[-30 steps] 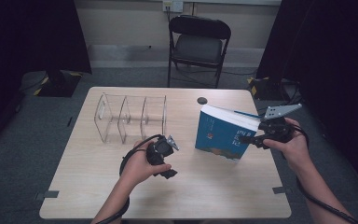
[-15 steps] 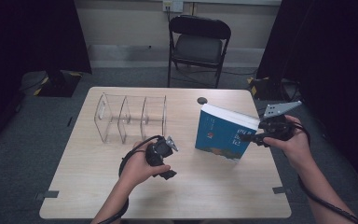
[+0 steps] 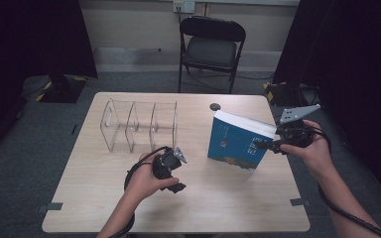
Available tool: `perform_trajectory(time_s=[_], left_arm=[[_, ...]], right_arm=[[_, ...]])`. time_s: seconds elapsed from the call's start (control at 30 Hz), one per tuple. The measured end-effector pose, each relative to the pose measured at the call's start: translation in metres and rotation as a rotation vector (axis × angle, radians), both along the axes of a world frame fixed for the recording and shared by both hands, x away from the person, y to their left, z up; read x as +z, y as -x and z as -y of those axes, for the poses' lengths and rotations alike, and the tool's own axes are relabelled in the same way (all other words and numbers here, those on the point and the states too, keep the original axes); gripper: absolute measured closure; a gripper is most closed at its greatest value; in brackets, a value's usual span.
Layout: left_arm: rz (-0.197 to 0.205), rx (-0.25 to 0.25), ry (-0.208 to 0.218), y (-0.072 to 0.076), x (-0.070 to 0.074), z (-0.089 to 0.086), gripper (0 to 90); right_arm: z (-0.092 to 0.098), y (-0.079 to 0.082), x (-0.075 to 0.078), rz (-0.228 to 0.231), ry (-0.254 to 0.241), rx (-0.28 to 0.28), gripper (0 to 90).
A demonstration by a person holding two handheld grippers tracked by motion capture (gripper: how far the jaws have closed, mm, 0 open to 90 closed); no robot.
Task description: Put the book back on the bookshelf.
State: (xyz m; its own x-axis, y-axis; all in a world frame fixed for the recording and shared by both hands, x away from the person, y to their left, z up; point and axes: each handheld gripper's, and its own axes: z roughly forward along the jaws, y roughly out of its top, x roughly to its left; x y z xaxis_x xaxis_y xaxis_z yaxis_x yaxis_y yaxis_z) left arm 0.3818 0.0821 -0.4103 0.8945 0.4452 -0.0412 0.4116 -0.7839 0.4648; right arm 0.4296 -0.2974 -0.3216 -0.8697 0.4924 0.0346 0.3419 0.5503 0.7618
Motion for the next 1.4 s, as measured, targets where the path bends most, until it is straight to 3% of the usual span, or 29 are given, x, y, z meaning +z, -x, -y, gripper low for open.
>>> perform_trajectory(time_s=[0.33,0.63,0.9,1.1,1.27,1.4], left_arm=[[-0.010,0.012,0.005,0.003,-0.006,-0.005,22.4],[-0.021,0.011,-0.001,0.003,-0.013,-0.006,22.4],[-0.014,0.011,0.010,0.006,-0.012,-0.009,22.4],[-0.018,0.014,0.013,0.007,-0.016,-0.012,22.4],[-0.023,0.018,0.023,0.008,-0.018,-0.013,22.4],[-0.020,0.017,0.025,0.009,-0.019,-0.015,22.5]], right_arm=[[-0.004,0.000,0.006,0.001,0.025,-0.001,45.5],[-0.014,-0.004,0.020,-0.001,0.119,0.001,43.8],[-0.027,-0.006,0.022,-0.022,0.165,0.016,43.5],[-0.035,-0.010,0.022,-0.024,0.227,0.020,48.5],[-0.039,-0.011,0.018,-0.028,0.245,0.027,55.0],[-0.040,-0.012,0.018,-0.045,0.249,0.033,54.4]])
